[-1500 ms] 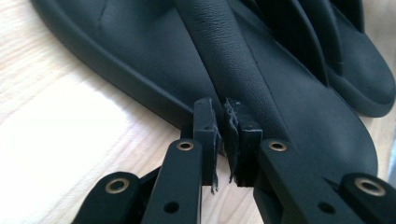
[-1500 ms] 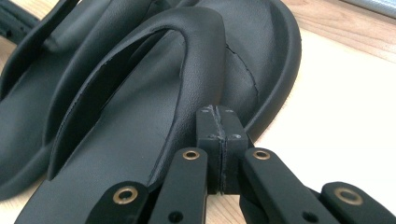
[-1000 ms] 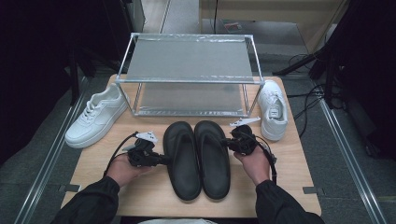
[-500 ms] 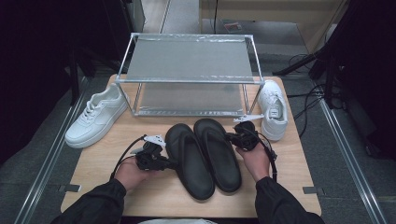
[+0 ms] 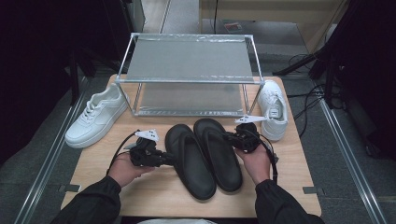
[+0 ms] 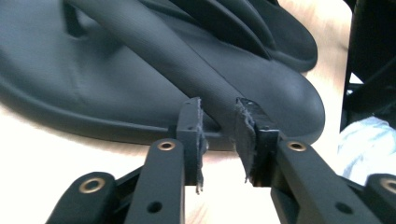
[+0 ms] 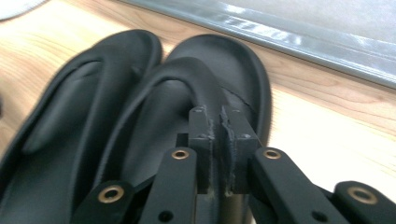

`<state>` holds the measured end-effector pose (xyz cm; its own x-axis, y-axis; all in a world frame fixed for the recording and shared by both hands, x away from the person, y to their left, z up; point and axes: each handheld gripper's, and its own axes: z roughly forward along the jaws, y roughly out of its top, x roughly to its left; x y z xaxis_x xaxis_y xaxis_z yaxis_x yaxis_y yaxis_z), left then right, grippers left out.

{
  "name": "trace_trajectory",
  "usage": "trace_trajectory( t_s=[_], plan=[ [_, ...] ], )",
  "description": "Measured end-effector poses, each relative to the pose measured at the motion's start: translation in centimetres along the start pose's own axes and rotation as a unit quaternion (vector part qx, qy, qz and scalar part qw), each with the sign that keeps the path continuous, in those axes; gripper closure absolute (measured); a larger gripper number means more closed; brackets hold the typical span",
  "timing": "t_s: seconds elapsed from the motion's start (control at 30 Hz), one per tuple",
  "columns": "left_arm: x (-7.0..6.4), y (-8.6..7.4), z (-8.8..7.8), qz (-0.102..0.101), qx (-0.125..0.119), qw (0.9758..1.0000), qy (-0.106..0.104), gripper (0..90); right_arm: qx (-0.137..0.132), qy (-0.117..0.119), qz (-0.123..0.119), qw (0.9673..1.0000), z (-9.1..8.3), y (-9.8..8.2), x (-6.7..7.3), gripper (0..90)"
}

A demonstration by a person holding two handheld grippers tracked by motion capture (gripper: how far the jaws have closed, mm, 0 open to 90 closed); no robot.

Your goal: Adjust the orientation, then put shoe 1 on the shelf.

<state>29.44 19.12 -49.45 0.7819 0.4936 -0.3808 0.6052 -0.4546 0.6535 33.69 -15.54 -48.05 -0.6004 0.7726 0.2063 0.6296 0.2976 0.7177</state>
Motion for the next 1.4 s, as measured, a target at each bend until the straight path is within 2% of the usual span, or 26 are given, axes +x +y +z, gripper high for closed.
trace_trajectory(
  t_s=[0.07, 0.13, 0.17, 0.27, 0.4, 0.53, 0.73, 1.0, 1.1, 1.4],
  plan=[
    [0.2, 0.1, -0.5, -0.004, -0.011, 0.9999, -0.004, 63.3, -0.004, 0.009, 0.002, 0.9999, -0.3, -0.3, 0.5, 77.3],
    [0.4, 0.2, -0.8, -0.006, -0.016, 0.9998, -0.007, 60.5, -0.005, 0.011, 0.002, 0.9999, -0.4, -0.4, 0.6, 75.7],
    [0.4, 0.3, -0.9, -0.003, -0.014, 0.9999, -0.005, 55.9, -0.006, 0.014, 0.003, 0.9999, -0.5, -0.5, 0.7, 74.5],
    [0.5, 0.5, -1.2, 0.01, -0.011, 0.9999, 0.003, 50.5, -0.013, 0.021, 0.003, 0.9997, -0.7, -0.9, 1.2, 69.4],
    [0.7, 0.8, -1.7, 0.011, -0.022, 0.9997, 0.005, 39.8, -0.024, 0.036, 0.004, 0.999, -0.9, -1.5, 2.2, 57.7],
    [1.2, 1.2, -1.9, 0.014, -0.018, 0.9997, 0.012, 37.9, -0.026, 0.039, 0.006, 0.9989, -1.0, -1.9, 2.8, 52.6],
    [1.8, 1.7, -2.1, 0.011, -0.024, 0.9996, 0.01, 36.7, -0.022, 0.043, 0.008, 0.9988, -1.0, -2.3, 3.7, 51.6],
    [1.9, 2.0, -2.1, 0.013, -0.023, 0.9995, 0.014, 36.3, -0.033, 0.042, 0.007, 0.9986, -0.9, -2.7, 4.6, 47.8],
    [2.0, 2.0, -2.3, 0.013, -0.027, 0.9994, 0.016, 36.2, -0.03, 0.04, -0.002, 0.9988, -0.6, -2.8, 5.1, 46.0],
    [2.1, 1.9, -2.5, 0.013, -0.027, 0.9992, 0.026, 36.0, -0.024, 0.036, -0.004, 0.9991, 0.3, -3.2, 6.0, 42.3]
  ],
)
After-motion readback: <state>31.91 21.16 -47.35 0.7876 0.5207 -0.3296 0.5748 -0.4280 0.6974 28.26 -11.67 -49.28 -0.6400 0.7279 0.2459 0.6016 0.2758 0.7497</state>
